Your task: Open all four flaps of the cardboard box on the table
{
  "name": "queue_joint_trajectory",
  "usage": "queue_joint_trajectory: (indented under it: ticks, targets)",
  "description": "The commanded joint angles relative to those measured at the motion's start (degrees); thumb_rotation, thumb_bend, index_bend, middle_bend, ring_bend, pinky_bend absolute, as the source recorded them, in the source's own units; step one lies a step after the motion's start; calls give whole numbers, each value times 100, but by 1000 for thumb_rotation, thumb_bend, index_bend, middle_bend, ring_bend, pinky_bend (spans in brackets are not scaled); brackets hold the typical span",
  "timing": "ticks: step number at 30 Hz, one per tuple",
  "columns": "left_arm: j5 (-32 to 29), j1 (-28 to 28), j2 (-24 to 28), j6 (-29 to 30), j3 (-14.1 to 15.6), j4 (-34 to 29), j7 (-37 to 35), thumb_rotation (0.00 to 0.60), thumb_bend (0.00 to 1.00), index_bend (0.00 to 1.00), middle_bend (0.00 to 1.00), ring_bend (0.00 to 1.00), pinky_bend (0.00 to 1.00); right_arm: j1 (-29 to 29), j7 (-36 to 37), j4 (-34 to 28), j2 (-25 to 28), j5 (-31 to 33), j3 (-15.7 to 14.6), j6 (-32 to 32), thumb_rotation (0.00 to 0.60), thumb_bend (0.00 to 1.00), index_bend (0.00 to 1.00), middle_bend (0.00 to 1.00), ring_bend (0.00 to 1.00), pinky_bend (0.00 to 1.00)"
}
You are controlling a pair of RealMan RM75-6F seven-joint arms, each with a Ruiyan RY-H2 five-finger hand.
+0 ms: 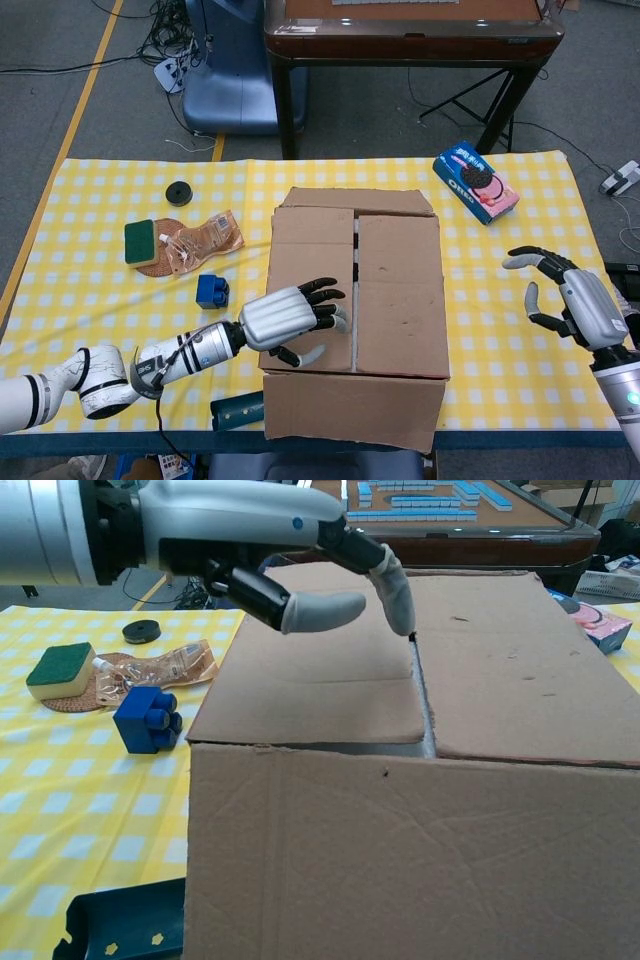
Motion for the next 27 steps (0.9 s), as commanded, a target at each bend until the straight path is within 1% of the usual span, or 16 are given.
queue_joint_trajectory:
  ticks: [1,4,9,15,18,22,27]
  targets:
    - [-763,-315,-165,-563,-193,-156,644,146,572,336,239,73,0,-35,24,14,9,-23,28,-28,600,679,321,236,210,213]
    - [-1254,-435,-281,-719,-251,-180,1069,122,572,336,240,68,0,-86,67,26,26,-56,67,-59,600,681,321,235,210,213]
    - [-1767,-521,-409,-680,-277,-239,1504,96,572,335,239,64,0,-158,135,47,53,-93,118,-93,600,681,321,235,210,213]
    - [-2149,-683,-503,-686,-203,-300,2035,87,572,335,239,63,0,-242,227,84,89,-149,163,-133,600,681,321,235,210,213]
    - [-2289,-765,-560,-659,-116,-313,2407,88,572,336,239,63,0,-272,284,129,71,-165,187,-160,600,682,321,235,210,213]
    - [-2423,-840,-672,-488,17,-298,3014,87,572,340,239,63,0,-279,362,181,51,-201,227,-228,600,683,321,235,210,213]
    - [-2616,-888,-758,-223,108,-293,3635,87,572,365,244,64,0,-314,394,191,68,-243,260,-249,600,682,321,235,210,213]
